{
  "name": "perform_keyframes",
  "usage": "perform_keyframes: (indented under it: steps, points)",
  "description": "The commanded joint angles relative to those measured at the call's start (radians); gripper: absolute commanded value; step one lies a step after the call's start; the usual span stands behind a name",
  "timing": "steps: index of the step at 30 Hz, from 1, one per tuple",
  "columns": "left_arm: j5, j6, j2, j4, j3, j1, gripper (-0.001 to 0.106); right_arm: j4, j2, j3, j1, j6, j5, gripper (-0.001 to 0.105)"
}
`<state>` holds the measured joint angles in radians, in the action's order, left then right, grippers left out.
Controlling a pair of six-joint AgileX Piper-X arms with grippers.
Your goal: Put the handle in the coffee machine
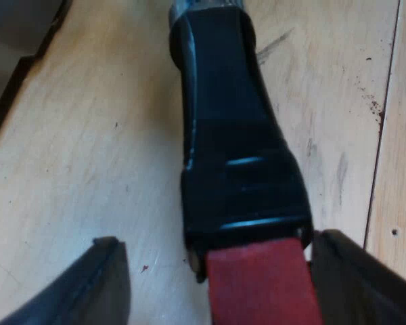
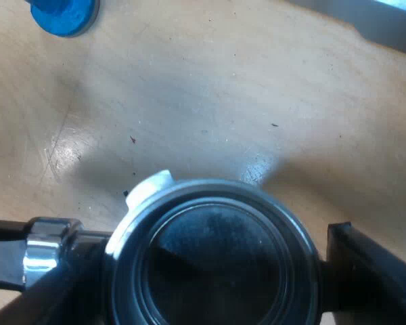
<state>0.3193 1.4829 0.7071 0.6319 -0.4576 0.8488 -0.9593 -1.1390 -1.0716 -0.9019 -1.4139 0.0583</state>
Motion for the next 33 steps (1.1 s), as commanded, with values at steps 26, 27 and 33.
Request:
perform_keyframes:
  steps: [26,27,33]
  points:
    - [0.126,0.001,-0.003,-0.006,-0.001,0.0,0.0,0.012,0.017,-0.011,0.001,0.028,0.007,0.0]
    - [0.126,0.001,-0.003,-0.006,-0.001,0.0,0.0,0.012,0.017,-0.011,0.001,0.028,0.007,0.0]
    - [0.126,0.001,-0.003,-0.008,-0.001,0.0,0.0,0.012,0.017,-0.011,0.001,0.044,0.007,0.014]
